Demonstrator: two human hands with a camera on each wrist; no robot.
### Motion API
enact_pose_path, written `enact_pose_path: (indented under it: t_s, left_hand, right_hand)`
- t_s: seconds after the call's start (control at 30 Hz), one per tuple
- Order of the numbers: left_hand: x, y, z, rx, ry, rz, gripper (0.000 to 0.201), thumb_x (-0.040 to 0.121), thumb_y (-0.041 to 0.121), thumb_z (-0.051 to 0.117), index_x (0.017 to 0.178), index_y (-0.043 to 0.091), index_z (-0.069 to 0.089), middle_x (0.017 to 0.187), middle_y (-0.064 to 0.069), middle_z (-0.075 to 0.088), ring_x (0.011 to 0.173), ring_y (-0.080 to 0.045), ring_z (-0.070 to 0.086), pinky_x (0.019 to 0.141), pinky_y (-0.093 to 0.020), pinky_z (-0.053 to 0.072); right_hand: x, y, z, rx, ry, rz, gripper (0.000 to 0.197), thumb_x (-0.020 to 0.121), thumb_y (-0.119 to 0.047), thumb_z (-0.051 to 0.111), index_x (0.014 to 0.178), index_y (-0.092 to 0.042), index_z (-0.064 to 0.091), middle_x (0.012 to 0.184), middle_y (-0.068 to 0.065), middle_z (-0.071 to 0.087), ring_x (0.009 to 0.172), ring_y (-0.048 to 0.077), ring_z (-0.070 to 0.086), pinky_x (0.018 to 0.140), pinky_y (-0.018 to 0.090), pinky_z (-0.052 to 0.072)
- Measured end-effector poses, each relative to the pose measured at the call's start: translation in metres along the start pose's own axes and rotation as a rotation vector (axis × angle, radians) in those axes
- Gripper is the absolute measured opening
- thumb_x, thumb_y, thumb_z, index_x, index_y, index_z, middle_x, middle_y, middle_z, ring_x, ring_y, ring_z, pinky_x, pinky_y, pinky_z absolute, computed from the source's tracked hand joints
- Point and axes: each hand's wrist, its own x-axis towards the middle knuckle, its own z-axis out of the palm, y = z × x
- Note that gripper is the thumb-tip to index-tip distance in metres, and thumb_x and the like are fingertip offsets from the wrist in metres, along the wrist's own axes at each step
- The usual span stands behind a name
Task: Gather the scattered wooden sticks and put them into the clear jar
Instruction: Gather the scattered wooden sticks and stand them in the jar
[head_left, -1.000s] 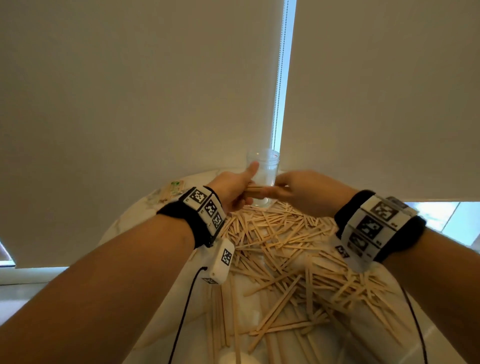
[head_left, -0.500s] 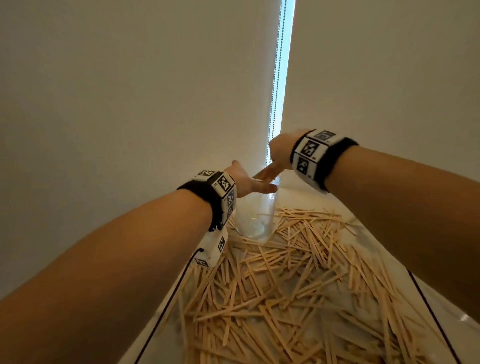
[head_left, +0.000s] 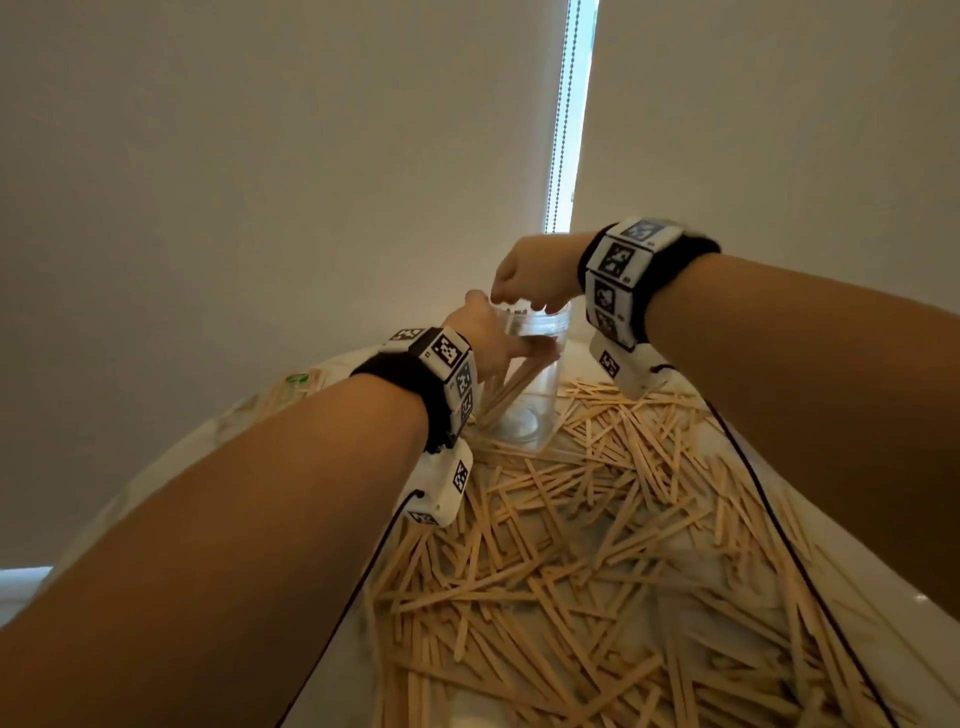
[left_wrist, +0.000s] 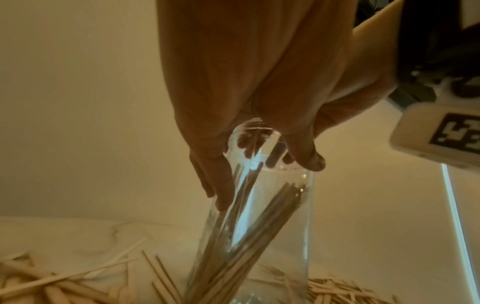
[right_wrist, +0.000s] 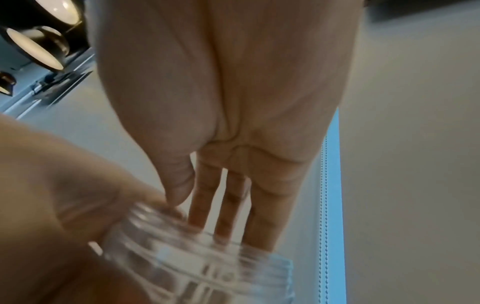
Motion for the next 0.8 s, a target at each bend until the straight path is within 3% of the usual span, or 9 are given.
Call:
enact_pose_path:
  t_s: [0.13,0.23,0.33,0.4,0.47,0.53,0.57,0.67,0.8]
  left_hand:
    - [-0.010,0.005,-0.007,0.007,-0.014,0.004,0.110,0.054,0.073,0.081,0.135,0.010,0.043,0.115,-0.009,0.063,0.097,-0.024,0.064,0.083,-0.044,0.058]
    - [-0.032,0.009,-0.013,0.059,-0.125,0.023,0.093,0.063,0.068,0.079,0.135,0.015,0.052,0.119,-0.001,0.060,0.108,-0.023,0.057,0.096,-0.040,0.050]
    - [-0.063,0.007,-0.022,0.151,-0.068,-0.026,0.096,0.066,0.068,0.074,0.134,0.004,0.052,0.120,-0.009,0.061,0.106,-0.028,0.060,0.096,-0.044,0.051]
    - [-0.087,0.000,-0.027,0.184,-0.018,-0.034,0.076,0.076,0.062,0.072,0.120,0.000,0.063,0.110,-0.011,0.070,0.096,-0.028,0.068,0.089,-0.044,0.057]
    - [-0.121,-0.010,-0.029,0.147,-0.034,-0.013,0.050,0.088,0.048,0.068,0.102,0.000,0.071,0.091,-0.009,0.075,0.078,-0.020,0.072,0.079,-0.035,0.061]
    - [-0.166,-0.019,-0.031,0.154,-0.084,-0.025,0.042,0.091,0.045,0.066,0.089,0.003,0.072,0.076,-0.007,0.072,0.057,-0.012,0.066,0.059,-0.024,0.058]
    - [-0.189,-0.026,-0.032,0.227,-0.110,-0.024,0.044,0.089,0.049,0.066,0.084,0.006,0.072,0.072,-0.007,0.071,0.054,-0.013,0.063,0.057,-0.024,0.054]
    - [-0.249,-0.045,-0.030,0.592,-0.206,-0.014,0.057,0.082,0.065,0.064,0.079,0.009,0.072,0.070,-0.006,0.073,0.061,-0.019,0.064,0.069,-0.033,0.056]
    - [-0.301,-0.053,-0.036,0.811,-0.305,-0.051,0.062,0.069,0.074,0.069,0.087,0.015,0.070,0.076,0.001,0.071,0.071,-0.016,0.063,0.065,-0.029,0.049]
  right_hand:
    - [-0.046,0.005,-0.020,0.162,0.202,0.057,0.027,0.098,-0.034,0.055,0.113,-0.018,0.071,0.092,0.001,0.073,0.078,0.020,0.074,0.072,0.029,0.059]
    - [-0.093,0.007,-0.028,0.156,0.194,0.084,0.026,0.098,-0.037,0.058,0.105,-0.017,0.071,0.083,-0.001,0.073,0.068,0.014,0.072,0.067,0.025,0.057]
    - [-0.145,0.011,-0.024,0.145,0.115,0.103,0.027,0.097,-0.040,0.060,0.099,-0.015,0.071,0.081,-0.001,0.074,0.063,0.011,0.070,0.061,0.024,0.055]
    - [-0.178,0.011,-0.012,0.150,0.056,0.110,0.029,0.096,-0.042,0.061,0.096,-0.016,0.071,0.079,-0.003,0.074,0.061,0.009,0.070,0.057,0.022,0.050]
    - [-0.216,0.008,0.008,0.148,-0.007,0.108,0.034,0.096,-0.047,0.059,0.092,-0.016,0.071,0.077,-0.003,0.074,0.062,0.010,0.070,0.057,0.022,0.048]
    - [-0.254,0.002,0.033,0.141,-0.096,0.113,0.042,0.093,-0.055,0.058,0.089,-0.015,0.072,0.074,-0.003,0.074,0.065,0.013,0.071,0.062,0.025,0.051]
    - [-0.272,-0.002,0.046,0.132,-0.163,0.124,0.048,0.091,-0.060,0.057,0.089,-0.015,0.072,0.074,-0.002,0.075,0.067,0.014,0.072,0.067,0.028,0.055]
    - [-0.321,-0.014,0.086,0.030,-0.379,0.166,0.072,0.082,-0.078,0.050,0.086,-0.011,0.074,0.071,0.000,0.076,0.067,0.016,0.074,0.081,0.035,0.058]
    - [-0.373,-0.025,0.105,-0.004,-0.488,0.275,0.087,0.070,-0.089,0.049,0.087,-0.008,0.075,0.066,0.000,0.075,0.053,0.015,0.066,0.073,0.030,0.058]
